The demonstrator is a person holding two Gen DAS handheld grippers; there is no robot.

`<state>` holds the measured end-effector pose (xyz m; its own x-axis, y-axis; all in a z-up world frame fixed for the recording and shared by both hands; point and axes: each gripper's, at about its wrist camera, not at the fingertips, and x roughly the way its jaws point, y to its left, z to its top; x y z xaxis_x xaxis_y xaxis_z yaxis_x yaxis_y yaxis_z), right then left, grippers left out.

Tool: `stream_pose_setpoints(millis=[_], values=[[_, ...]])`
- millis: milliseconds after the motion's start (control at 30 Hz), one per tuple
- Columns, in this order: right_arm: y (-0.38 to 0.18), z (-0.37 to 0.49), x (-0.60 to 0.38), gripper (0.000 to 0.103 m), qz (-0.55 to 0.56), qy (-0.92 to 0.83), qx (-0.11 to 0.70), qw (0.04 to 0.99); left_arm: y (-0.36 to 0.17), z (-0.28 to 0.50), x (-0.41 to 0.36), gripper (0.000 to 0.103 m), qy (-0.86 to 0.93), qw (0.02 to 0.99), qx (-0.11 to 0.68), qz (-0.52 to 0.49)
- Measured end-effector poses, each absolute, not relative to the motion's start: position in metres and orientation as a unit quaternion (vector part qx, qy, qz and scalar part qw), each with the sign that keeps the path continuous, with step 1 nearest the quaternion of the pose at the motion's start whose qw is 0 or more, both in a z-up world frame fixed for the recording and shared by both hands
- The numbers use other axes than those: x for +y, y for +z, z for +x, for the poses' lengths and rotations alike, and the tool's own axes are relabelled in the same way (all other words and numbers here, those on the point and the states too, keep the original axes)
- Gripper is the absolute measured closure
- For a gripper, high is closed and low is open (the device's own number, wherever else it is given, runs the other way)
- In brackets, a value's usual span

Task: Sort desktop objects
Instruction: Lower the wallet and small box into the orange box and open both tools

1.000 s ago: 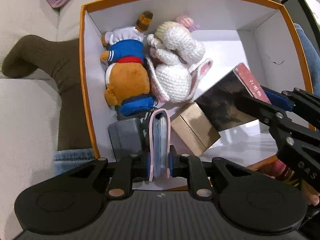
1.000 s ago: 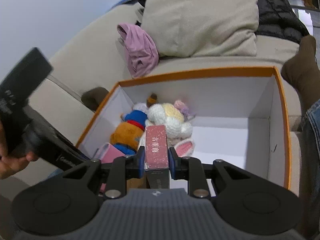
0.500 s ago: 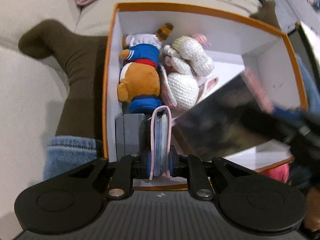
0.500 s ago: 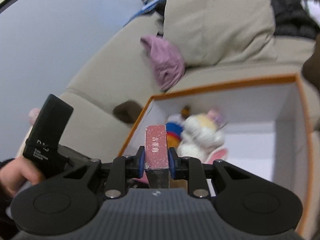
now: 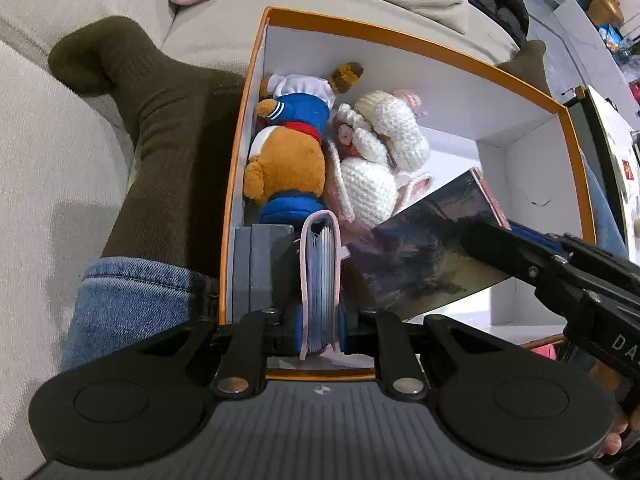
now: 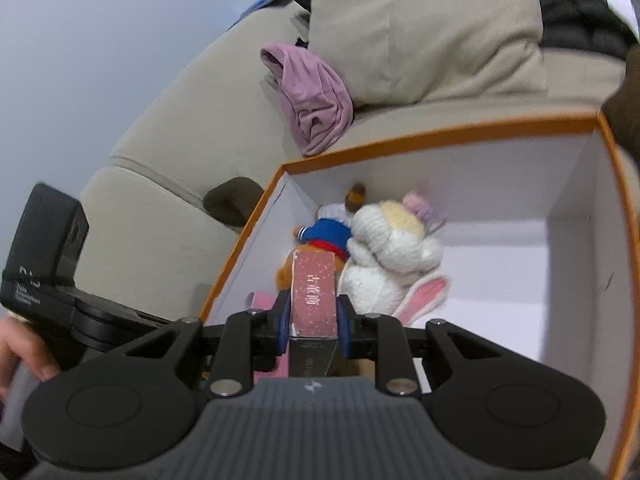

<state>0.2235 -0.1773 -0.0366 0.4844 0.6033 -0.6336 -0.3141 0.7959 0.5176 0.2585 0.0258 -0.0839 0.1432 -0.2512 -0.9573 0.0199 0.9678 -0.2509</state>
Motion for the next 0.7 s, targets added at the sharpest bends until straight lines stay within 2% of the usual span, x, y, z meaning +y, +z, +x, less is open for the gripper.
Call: stream_pose_setpoints(millis=[267, 700], values=[[-0.029, 0.218, -0.186, 0.079, 0.132, 0.238, 0.408, 0.871, -0.082, 0.256, 0.031, 0.084, -0.089, 0.753, 0.646, -0.092], [-0.041, 0.226, -0.171, 0.078, 0.222, 0.259, 0.444, 0.829, -0.082, 0.256, 0.031, 0.084, -0.082, 0.754, 0.644, -0.097]])
